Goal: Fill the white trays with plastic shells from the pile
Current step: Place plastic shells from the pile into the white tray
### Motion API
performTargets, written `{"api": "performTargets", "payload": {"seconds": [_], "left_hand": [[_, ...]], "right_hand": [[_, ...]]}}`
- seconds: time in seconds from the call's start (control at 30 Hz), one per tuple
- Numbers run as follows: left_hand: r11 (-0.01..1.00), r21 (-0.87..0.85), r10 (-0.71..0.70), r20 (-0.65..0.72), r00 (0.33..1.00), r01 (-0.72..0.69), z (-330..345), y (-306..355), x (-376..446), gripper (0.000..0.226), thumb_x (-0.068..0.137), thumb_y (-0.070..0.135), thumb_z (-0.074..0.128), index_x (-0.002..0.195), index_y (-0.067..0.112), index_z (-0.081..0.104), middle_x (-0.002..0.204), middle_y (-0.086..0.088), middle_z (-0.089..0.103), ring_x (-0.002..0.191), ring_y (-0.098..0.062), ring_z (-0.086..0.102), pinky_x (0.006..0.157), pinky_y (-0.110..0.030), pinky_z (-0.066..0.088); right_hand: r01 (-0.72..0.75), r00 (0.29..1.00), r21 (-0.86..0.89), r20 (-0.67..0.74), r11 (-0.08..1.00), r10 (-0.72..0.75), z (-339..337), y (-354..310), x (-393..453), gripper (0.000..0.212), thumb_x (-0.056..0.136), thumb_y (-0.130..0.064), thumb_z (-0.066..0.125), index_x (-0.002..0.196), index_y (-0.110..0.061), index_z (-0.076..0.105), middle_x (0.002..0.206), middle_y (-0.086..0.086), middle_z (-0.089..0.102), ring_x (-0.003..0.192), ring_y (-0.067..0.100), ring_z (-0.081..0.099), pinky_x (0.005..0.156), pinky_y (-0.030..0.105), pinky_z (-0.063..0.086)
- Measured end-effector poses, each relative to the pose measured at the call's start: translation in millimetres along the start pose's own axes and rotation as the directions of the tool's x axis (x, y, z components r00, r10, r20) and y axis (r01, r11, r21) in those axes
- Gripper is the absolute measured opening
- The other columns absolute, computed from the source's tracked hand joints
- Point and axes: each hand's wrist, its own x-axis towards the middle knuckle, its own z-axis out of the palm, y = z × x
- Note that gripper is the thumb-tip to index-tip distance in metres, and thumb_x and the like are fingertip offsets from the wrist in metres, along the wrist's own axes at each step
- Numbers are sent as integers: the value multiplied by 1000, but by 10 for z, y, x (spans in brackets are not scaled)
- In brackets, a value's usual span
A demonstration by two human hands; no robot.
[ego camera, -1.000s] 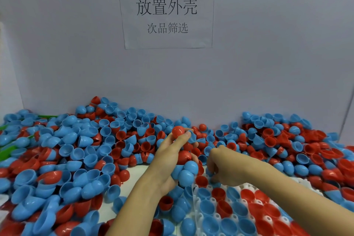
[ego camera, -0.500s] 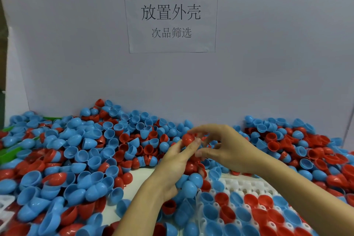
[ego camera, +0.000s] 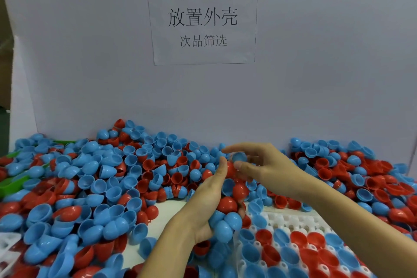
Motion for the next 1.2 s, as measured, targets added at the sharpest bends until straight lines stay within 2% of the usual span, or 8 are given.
{"api": "performTargets", "payload": {"seconds": [0.27,0.53,0.7,0.8,0.87,0.97,1.07,1.2], "left_hand": [[990,-143,11,54,999,-3,-57,-14,-20,47,72,63,79,92,21,79,80,-9,69,62,-19,64,62,-32,57],[920,-378,27,-205,978,-105,-114,31,-26,43,86,62,63,92,20,66,65,-5,68,50,-16,64,47,-29,54],[917,-387,9,-217,976,-95,-132,40,-21,51,88,63,61,105,15,65,79,-13,74,67,-26,74,54,-36,59],[928,-356,29,-230,973,-112,-135,30,-2,44,88,61,62,94,17,65,73,-9,72,61,-22,71,53,-32,57],[928,-355,32,-232,972,-115,-139,21,8,42,87,59,62,90,18,65,67,-6,69,55,-18,68,51,-30,55],[944,-323,-3,-238,971,-76,-158,-5,6,56,83,63,64,107,14,69,85,-9,76,75,-23,75,70,-40,60],[947,-311,-4,-258,966,-79,-165,17,-8,64,84,62,65,123,11,66,107,-15,76,98,-31,74,86,-47,60],[941,-327,11,-221,975,-84,-169,34,8,59,89,62,60,122,14,70,112,-13,75,99,-28,74,75,-39,61]], "right_hand": [[-69,985,176,-147,982,95,26,113,20,28,97,-18,62,125,-24,59,90,2,76,81,15,73,73,27,59],[-412,761,414,-334,812,557,-261,434,-55,29,97,-33,60,115,-11,65,98,4,67,93,22,67,73,26,54],[282,328,458,-872,843,364,-604,84,12,20,102,-25,54,87,-15,62,91,5,70,76,10,73,81,28,59],[721,108,286,-946,631,305,-745,-471,406,12,100,-21,55,95,-10,56,89,6,66,73,16,74,72,23,57],[637,302,336,-937,693,176,-505,-773,749,12,102,-17,53,109,-8,53,93,7,66,80,21,73,69,28,56],[-48,949,85,-306,995,72,-80,-889,995,57,99,-37,57,147,-11,39,134,9,60,115,25,63,98,41,52],[-2,957,-475,256,880,140,40,-675,872,42,100,-37,54,138,-19,57,131,-2,65,104,12,67,101,36,51],[-42,939,-502,276,864,206,-39,-435,630,21,94,-39,64,113,-31,67,95,-10,74,81,5,71,82,26,55]]}}
